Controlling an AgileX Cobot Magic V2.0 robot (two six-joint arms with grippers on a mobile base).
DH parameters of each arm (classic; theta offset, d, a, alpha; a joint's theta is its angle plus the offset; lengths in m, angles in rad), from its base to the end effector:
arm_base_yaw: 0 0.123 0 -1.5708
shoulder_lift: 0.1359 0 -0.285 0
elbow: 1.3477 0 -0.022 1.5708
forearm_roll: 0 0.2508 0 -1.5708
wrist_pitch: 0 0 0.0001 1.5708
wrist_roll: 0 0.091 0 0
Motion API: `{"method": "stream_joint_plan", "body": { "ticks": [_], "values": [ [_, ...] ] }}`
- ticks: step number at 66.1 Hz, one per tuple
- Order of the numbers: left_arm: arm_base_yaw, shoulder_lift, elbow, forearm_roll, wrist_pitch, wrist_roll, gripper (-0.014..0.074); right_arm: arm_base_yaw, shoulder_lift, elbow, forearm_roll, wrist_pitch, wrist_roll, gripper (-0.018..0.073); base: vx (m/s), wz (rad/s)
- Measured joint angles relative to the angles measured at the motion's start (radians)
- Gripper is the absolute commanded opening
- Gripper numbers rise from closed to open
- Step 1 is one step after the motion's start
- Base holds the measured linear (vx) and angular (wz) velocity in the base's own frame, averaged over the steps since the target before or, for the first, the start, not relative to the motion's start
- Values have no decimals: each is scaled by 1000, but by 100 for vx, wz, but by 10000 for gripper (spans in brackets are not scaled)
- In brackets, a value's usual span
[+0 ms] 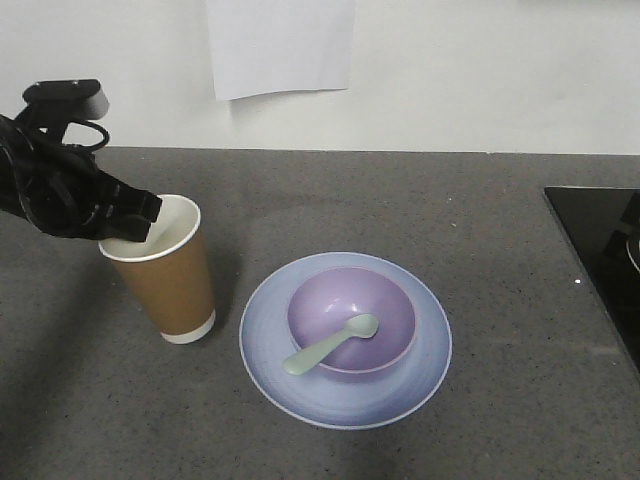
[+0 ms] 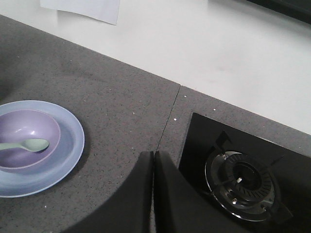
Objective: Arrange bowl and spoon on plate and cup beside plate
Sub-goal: 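Carry the paper cup with the left gripper and set it beside the plate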
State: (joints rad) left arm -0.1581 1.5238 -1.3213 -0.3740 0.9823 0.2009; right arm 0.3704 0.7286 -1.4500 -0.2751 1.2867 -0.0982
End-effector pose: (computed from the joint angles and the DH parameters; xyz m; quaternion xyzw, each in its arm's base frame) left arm 0.3106 -0.0775 0.3240 0.1075 0.9513 -0.1696 0.2340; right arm 0.0558 -0.0038 0.4967 -0.1619 0.8315 -0.0614 0.5279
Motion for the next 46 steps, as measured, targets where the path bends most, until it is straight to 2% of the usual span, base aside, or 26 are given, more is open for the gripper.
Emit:
{"method": "stream_joint_plan", "body": {
  "ticks": [46],
  "values": [
    [0,74,0,2,2,0,-7,0,0,0,0,0,0,-5,0,0]
  ]
}}
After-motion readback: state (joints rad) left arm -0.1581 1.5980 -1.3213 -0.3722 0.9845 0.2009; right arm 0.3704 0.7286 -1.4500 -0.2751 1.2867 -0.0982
